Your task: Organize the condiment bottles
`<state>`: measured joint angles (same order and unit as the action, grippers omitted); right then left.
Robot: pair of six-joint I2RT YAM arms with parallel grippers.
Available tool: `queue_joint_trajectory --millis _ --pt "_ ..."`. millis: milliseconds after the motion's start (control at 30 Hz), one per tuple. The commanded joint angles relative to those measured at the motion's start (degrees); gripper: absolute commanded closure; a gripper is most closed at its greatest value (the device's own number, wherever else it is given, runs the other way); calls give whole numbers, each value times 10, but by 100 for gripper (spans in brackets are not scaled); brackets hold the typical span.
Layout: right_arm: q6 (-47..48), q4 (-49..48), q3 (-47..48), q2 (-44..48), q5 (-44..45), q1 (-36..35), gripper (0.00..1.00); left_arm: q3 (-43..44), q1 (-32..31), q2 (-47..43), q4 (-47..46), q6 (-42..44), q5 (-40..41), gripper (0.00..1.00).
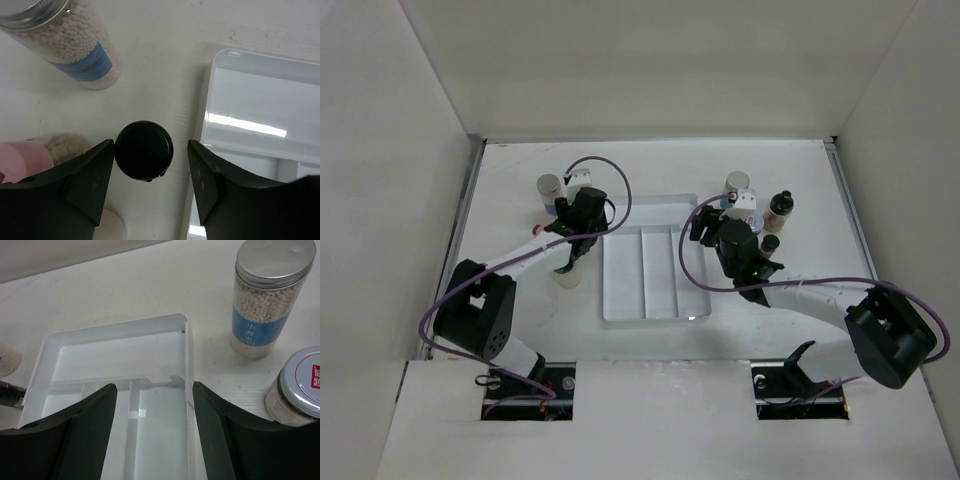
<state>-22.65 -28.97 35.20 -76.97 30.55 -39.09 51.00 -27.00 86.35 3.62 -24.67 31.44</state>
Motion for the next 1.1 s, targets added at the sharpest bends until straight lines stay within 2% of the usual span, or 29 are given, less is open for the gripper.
queue_joint_trajectory --millis 0,133,267,533,633,867,1067 --pt "2 -27 16 2 -8 -6 31 35 2 5 -38 -2 -4 44" --pt "2 -26 16 1 -8 -6 31 34 1 3 -41 -2 6 59" --pt "2 -27 15 1 -9 -6 31 32 -7 -33 -42 7 27 67" --pt "-1 -28 11 6 -9 -2 31 58 -55 -100 -59 29 60 71" --pt "-3 -30 9 5 -9 1 31 78 -76 -73 -84 23 44 71" --pt "-5 -32 4 5 -8 7 31 149 -103 66 -102 21 31 71" --pt "-5 -32 -3 15 -9 20 30 164 -107 123 -123 22 34 71"
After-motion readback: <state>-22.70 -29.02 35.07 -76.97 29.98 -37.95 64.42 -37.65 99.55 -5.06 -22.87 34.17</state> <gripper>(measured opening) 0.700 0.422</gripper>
